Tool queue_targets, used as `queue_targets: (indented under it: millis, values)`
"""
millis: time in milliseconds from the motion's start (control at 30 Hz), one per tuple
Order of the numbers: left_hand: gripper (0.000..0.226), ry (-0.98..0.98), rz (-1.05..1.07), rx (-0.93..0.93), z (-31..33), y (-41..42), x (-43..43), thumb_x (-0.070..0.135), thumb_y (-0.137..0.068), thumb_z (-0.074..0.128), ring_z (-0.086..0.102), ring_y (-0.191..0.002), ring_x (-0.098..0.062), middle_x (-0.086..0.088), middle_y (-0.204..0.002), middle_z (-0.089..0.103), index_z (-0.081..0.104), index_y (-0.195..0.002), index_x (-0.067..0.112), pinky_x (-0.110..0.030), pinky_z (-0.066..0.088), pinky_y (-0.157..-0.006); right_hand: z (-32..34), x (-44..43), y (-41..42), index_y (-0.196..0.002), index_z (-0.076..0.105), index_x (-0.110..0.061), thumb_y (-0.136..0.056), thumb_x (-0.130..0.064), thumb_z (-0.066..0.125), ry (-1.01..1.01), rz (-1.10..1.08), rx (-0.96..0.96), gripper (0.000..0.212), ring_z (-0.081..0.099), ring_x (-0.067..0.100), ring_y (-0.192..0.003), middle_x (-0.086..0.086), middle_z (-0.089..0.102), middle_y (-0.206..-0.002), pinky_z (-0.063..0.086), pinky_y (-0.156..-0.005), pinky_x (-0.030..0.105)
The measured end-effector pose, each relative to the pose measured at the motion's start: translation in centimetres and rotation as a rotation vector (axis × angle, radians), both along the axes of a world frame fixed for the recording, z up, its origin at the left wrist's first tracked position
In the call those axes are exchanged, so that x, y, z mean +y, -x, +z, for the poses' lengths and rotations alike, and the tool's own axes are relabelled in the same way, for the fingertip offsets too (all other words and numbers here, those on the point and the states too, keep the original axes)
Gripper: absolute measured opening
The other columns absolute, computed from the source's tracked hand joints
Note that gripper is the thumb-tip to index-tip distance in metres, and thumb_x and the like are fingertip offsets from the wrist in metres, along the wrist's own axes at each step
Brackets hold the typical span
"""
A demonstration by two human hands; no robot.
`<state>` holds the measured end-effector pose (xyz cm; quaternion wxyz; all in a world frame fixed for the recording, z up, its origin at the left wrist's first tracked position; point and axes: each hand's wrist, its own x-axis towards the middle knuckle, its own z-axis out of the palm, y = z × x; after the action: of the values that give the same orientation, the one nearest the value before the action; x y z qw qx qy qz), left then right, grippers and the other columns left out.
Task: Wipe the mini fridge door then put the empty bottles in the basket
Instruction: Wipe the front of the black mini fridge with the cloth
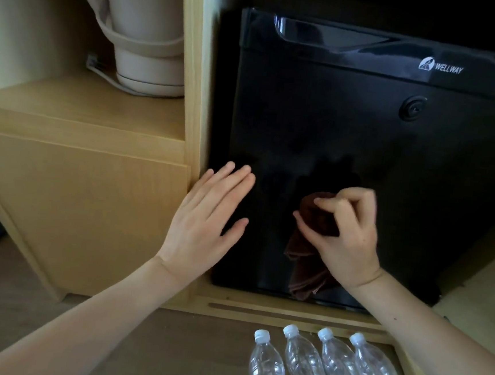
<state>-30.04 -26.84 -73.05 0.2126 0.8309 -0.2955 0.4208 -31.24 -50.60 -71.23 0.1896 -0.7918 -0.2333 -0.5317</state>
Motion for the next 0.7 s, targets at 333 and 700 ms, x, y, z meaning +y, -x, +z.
queue_targets:
  millis: [333, 700]
  values:
    - [0.062, -0.517, 0.334, -0.434, -0.9, -2.8, 1.8, 0.04, -0.098, 0.058, 0.031, -0.145, -0.027, -0.001, -0.159, 0.032, 0.038, -0.152, 0.016, -0.042, 0.009, -0.122, -2.4, 5.7, -1.9, -0.098, 0.062, 0.008, -0.082, -0.018, 0.083, -0.773, -0.28, -0.222, 0.037, 0.054, 0.027, -0.095, 0.032, 0.048, -0.102, 0.05, -0.089, 0.028]
    - [0.067, -0.222, 0.45, -0.389, -0.4, -2.8, 0.9, 0.056, -0.09, 0.059, 0.047, -0.136, -0.019, 0.005, -0.151, 0.04, 0.048, -0.145, 0.02, -0.033, 0.008, -0.121, -8.9, 12.1, -2.1, -0.104, 0.048, -0.017, -0.085, -0.025, 0.074, -1.415, -0.291, -0.114, 0.033, 0.049, 0.015, -0.104, -0.01, 0.044, -0.106, 0.047, -0.094, 0.031]
